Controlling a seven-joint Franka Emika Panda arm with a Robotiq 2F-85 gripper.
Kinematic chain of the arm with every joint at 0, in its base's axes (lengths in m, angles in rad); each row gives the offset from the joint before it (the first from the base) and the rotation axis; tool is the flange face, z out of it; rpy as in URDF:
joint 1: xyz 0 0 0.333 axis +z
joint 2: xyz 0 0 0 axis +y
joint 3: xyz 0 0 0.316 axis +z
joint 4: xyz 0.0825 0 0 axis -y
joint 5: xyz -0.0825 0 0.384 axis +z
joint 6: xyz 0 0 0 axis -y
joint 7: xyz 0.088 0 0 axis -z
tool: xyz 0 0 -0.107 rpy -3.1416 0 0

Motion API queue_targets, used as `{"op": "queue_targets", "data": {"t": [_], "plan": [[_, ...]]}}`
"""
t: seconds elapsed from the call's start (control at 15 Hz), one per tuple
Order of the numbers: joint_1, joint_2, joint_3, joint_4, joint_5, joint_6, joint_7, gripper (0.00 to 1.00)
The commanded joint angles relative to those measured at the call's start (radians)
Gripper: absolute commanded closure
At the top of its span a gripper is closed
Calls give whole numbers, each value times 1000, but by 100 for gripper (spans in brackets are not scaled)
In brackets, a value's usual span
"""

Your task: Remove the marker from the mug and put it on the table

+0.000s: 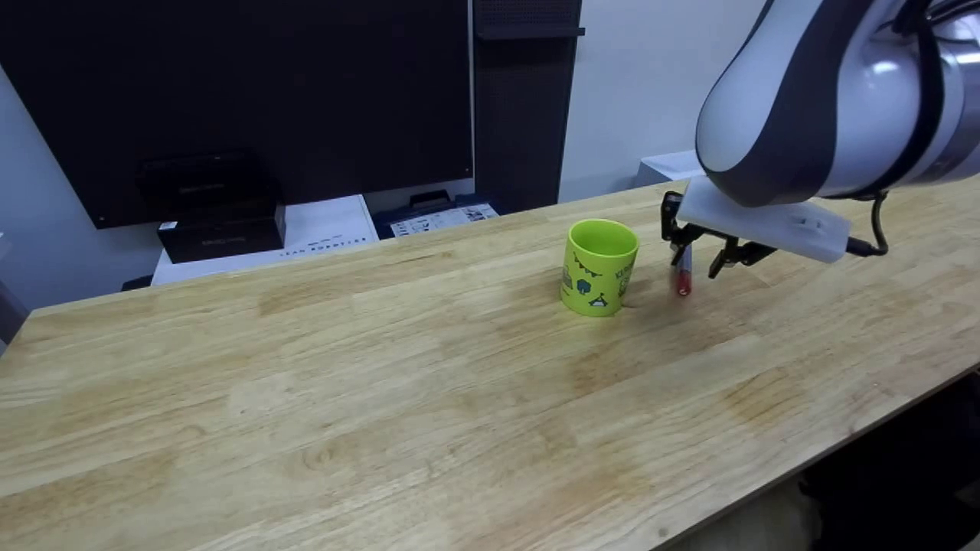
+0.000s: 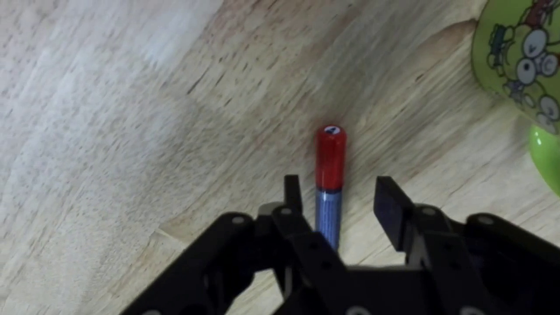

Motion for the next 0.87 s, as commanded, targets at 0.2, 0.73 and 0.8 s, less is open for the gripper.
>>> {"op": "queue_targets", "data": {"t": [0.2, 0.73, 0.8], "plan": [[115, -134, -142, -29, -25, -398, 12, 1], [176, -324, -233, -17, -434, -677, 243, 0], [160, -345, -214, -17, -460, -693, 246, 0]]}}
